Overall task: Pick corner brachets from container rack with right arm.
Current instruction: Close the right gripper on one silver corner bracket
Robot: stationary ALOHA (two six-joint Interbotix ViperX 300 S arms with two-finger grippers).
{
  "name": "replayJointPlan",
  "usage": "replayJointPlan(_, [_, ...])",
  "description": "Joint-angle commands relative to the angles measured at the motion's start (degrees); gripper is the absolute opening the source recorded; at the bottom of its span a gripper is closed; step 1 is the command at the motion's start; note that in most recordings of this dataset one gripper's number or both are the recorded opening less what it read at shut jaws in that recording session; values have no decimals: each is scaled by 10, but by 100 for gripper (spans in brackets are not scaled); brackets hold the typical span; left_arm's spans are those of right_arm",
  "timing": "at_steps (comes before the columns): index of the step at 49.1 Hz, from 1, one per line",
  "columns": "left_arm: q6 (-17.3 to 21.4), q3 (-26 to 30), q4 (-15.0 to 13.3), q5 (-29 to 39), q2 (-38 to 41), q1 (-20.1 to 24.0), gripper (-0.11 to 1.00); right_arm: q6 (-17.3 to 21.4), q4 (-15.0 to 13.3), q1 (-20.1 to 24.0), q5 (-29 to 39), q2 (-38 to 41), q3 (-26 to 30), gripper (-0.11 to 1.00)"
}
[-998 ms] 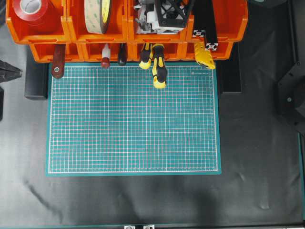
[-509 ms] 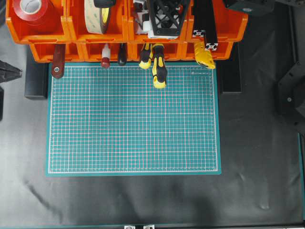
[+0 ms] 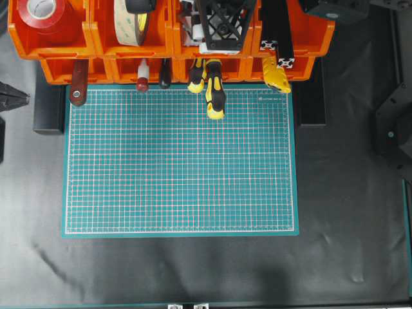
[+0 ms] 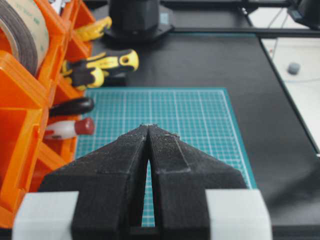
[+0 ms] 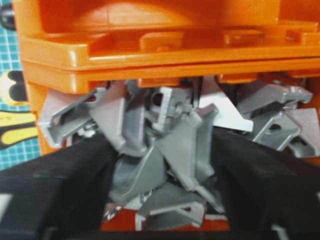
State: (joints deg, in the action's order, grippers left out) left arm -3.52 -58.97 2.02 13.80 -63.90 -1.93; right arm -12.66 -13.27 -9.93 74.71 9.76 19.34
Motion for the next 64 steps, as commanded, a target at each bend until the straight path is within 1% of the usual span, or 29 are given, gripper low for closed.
replayJointPlan(1, [-2,11,3,-3,4,0,0,3,1,0,14,-4,4,51])
replayJointPlan(5, [-2,11,3,-3,4,-1,0,5,1,2,18,-4,5,50])
replayJointPlan(14, [-2,11,3,-3,4,-1,0,29,0,2,20,-4,10,49])
replayJointPlan(19, [-2,11,2,-3,4,-1,0,36,0,2,21,-8,11,42])
replayJointPlan(28, [-2,11,3,-3,4,-1,0,48,0,4,26,-10,29,40])
replayJointPlan(32, [-2,11,3,-3,3,-1,0,50,0,5,26,-10,36,32])
replayJointPlan(33, [-2,11,2,-3,3,0,0,50,0,5,26,-10,38,32])
replayJointPlan(45, [-3,11,3,-3,3,-1,0,51,0,7,28,-11,50,31])
replayJointPlan(64, [-3,10,3,-3,3,-1,0,50,-1,7,52,-10,78,32])
